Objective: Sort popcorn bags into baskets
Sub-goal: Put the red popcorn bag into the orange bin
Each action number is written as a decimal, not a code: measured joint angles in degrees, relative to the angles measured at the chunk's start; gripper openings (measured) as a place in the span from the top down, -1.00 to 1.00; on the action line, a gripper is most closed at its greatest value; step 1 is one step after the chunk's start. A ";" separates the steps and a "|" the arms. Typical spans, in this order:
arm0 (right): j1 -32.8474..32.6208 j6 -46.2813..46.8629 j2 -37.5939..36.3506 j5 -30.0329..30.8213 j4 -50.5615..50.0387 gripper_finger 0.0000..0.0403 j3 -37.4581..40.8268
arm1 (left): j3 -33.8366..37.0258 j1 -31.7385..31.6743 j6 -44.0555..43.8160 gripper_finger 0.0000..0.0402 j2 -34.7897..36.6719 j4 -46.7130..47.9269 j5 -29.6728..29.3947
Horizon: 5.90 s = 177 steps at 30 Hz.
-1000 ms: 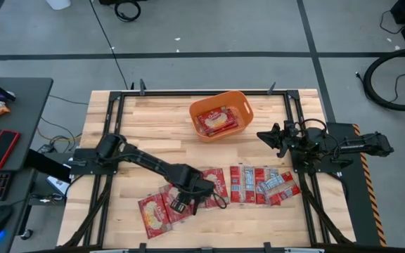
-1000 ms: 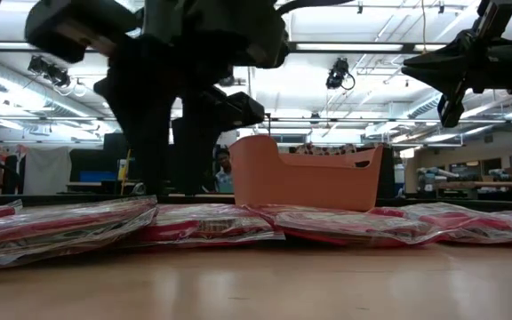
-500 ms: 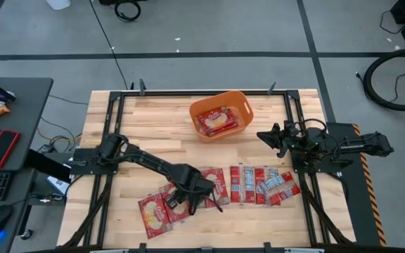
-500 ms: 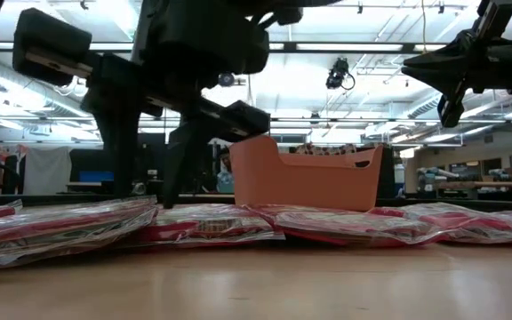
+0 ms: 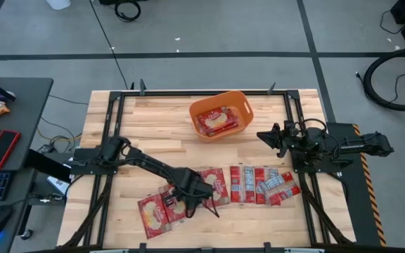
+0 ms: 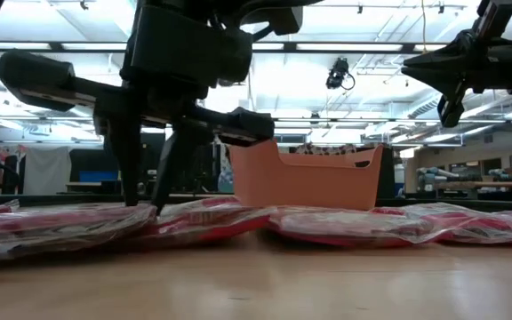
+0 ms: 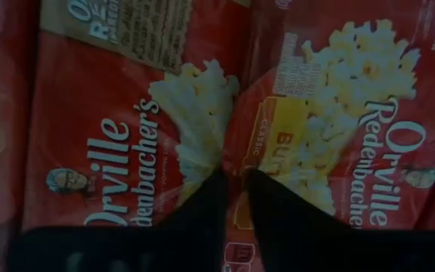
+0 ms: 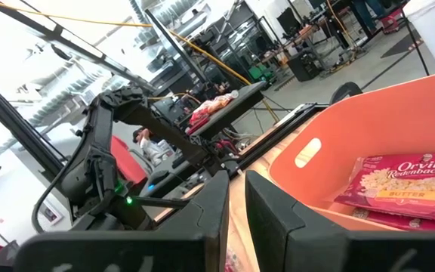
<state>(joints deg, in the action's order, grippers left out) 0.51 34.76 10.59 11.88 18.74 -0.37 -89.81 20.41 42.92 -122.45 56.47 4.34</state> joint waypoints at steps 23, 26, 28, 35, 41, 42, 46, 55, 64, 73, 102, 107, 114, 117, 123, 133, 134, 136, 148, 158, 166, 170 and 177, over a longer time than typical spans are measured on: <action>-0.01 0.00 0.00 -0.02 0.00 0.74 0.01 | -23.43 -8.78 -16.79 0.99 2.14 15.12 -1.76; 0.00 0.00 0.00 -0.02 0.02 0.74 0.00 | -25.45 -11.45 -17.02 0.99 2.14 15.12 -1.64; -0.02 0.00 0.00 -0.03 0.01 0.74 0.01 | -26.26 -13.10 -18.31 0.99 2.16 14.36 -1.66; 0.00 0.00 0.00 -0.02 0.01 0.74 0.01 | -26.87 -16.56 -26.06 0.99 2.16 11.30 -4.46; 0.00 0.00 0.00 -0.02 0.02 0.74 0.01 | -26.87 -16.68 -34.32 0.99 2.16 9.39 -10.88; 0.00 0.00 0.00 -0.02 0.00 0.74 0.00 | -26.87 -16.57 -35.68 0.99 2.16 9.40 -10.91; -0.02 0.00 0.00 -0.02 0.00 0.74 -0.01 | -26.87 -16.27 -39.54 0.99 2.16 7.63 -11.15; -0.02 0.00 0.00 -0.02 0.00 0.74 -0.01 | -26.87 -16.99 -42.65 0.98 2.16 -5.97 -11.64; -0.02 0.00 0.00 -0.02 0.02 0.74 0.01 | -29.31 -21.06 -43.78 0.98 2.24 -6.90 -11.65; 0.00 0.00 0.00 -0.02 0.02 0.74 0.01 | -34.96 -24.10 -43.34 0.98 2.45 -6.81 -15.79; 0.00 0.00 0.00 -0.04 0.02 0.74 0.01 | -18.65 -37.69 -49.73 0.98 1.59 -7.39 -8.61; 0.00 0.00 0.00 -0.04 0.01 0.74 0.01 | -16.95 -37.81 -49.97 0.87 1.59 -7.89 -12.32; -0.02 0.00 0.00 -0.04 0.02 0.74 -0.01 | -18.70 -36.35 -47.55 0.45 2.03 -8.04 -16.32; -0.02 0.00 0.00 -0.04 0.00 0.74 0.01 | -21.58 -34.78 -44.51 0.31 2.07 -7.46 -16.87; -0.01 0.00 0.00 -0.04 0.00 0.74 0.00 | -25.41 -27.77 -30.59 0.25 2.19 -8.67 -22.39; 0.00 0.00 0.00 -0.04 0.00 0.74 0.01 | -24.91 -17.22 -25.34 0.25 2.12 -9.85 -21.07; -0.02 0.00 0.00 -0.04 0.01 0.74 0.01 | -24.93 -16.45 -26.88 0.25 2.12 -9.86 -21.06; 0.00 0.00 0.00 -0.04 0.02 0.74 0.01 | -24.93 -15.09 -30.86 0.25 2.12 -9.55 -20.88; 0.00 0.00 0.00 -0.04 0.02 0.74 -0.01 | -24.88 -8.81 -36.33 0.25 -0.12 -1.50 -18.66; 0.00 0.02 0.23 0.09 1.01 0.74 -0.01 | -24.90 -3.49 -37.97 0.25 -4.38 13.94 -4.05; -0.02 0.00 0.50 -0.11 1.33 0.74 -0.01 | -24.90 3.02 -40.53 0.26 -7.01 28.14 7.55; -0.02 0.00 0.70 -0.11 1.52 0.74 -0.01 | -24.84 5.88 -38.32 0.30 -8.94 29.88 9.09; -0.02 0.00 0.81 -0.09 1.79 0.74 -0.01 | -20.97 11.45 -33.13 0.34 -9.36 29.45 4.39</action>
<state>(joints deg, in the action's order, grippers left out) 0.49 34.76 11.40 11.79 20.53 -0.38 -110.78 31.86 9.80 -131.80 85.92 8.72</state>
